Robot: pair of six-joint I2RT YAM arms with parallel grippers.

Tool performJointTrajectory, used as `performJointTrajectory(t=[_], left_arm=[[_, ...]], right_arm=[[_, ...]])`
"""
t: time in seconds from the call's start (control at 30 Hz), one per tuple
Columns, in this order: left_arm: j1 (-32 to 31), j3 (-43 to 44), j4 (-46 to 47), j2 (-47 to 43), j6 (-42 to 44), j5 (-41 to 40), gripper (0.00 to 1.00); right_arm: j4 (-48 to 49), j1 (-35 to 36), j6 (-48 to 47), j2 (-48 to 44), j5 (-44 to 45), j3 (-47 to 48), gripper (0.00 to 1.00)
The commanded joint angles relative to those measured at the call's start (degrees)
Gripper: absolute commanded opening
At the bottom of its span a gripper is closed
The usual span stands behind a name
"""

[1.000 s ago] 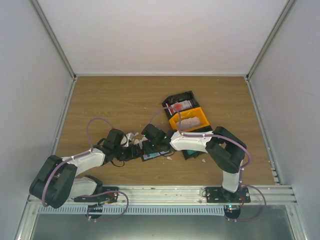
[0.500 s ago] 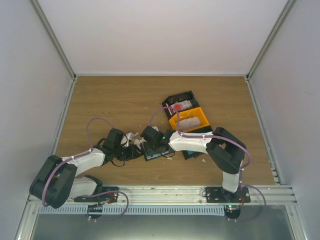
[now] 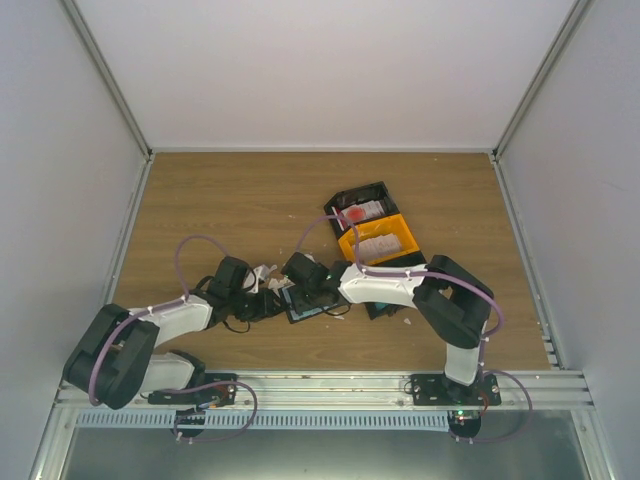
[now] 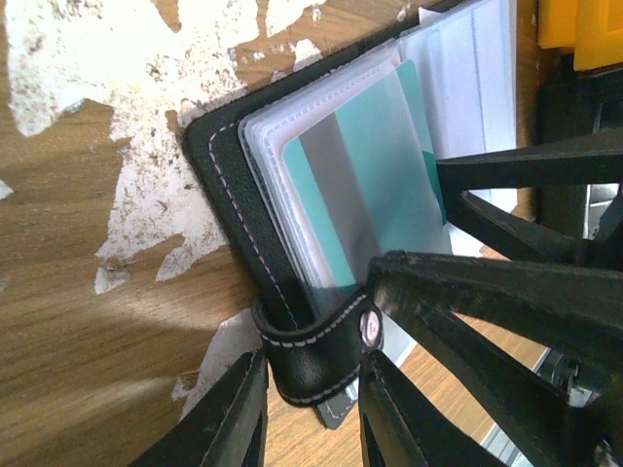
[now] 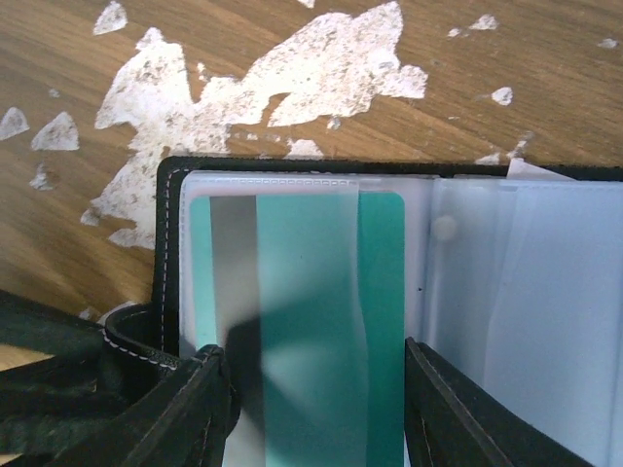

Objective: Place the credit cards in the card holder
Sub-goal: Insert the credit card into the card holder.

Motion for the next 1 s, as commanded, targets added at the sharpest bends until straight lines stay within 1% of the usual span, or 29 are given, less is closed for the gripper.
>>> performJointTrajectory(t=[0.0, 0.1, 0.17, 0.23, 0.3, 0.37, 0.43, 0.57, 0.67, 0.8, 0.87, 0.97], left_arm=[[-0.3, -0.1, 4.2, 1.6, 1.1, 1.2, 0.30], [-0.3, 0.3, 4.6, 1.8, 1.6, 1.7, 0.30], [-0.3, 0.5, 4.8, 2.0, 1.9, 1.7, 0.30], [-0.3, 0.8, 5.0, 2.3, 2.3, 1.8, 0.30], [-0.3, 1.2, 5.1, 2.6, 2.4, 1.8, 0.30], [-0.3, 1.5, 5.0, 2.7, 2.4, 1.5, 0.30], [-0.2, 2.0, 4.2, 2.3, 2.5, -0.2, 0.30], [-0.3, 3.3, 0.1, -0.5, 3.2, -4.8, 0.32], [-0.3, 4.5, -3.4, -4.8, 3.5, -8.2, 0.40], [-0.2, 6.2, -5.4, -11.0, 2.8, -11.2, 0.59], [-0.2, 7.2, -5.3, -13.1, 2.6, -11.4, 0.68], [-0.2, 9.8, -3.4, -13.3, 1.6, -9.5, 0.75]], right_arm=[[4.5, 0.5, -3.5, -2.8, -3.4, -1.4, 0.49], [5.0, 0.5, -5.2, -2.4, -4.5, -1.1, 0.51], [6.0, 0.6, -5.8, -2.5, -6.9, -1.3, 0.51], [7.6, 0.5, -6.0, -3.2, -9.3, -2.0, 0.52], [7.9, 0.5, -5.5, -3.8, -9.8, -2.2, 0.53], [6.6, 0.2, -4.8, -4.2, -7.8, -2.0, 0.55], [3.9, -0.5, -3.4, -5.3, -3.2, -1.9, 0.60], [0.9, -2.8, -2.6, -10.7, 3.1, -3.6, 0.66], [0.3, -5.3, -4.1, -16.1, 4.8, -5.1, 0.68], [-0.9, -10.4, -7.6, -21.7, 4.8, -6.2, 0.69], [-2.2, -14.1, -9.6, -22.9, 4.1, -6.1, 0.68], [-3.9, -20.3, -12.6, -23.1, 1.1, -4.9, 0.67]])
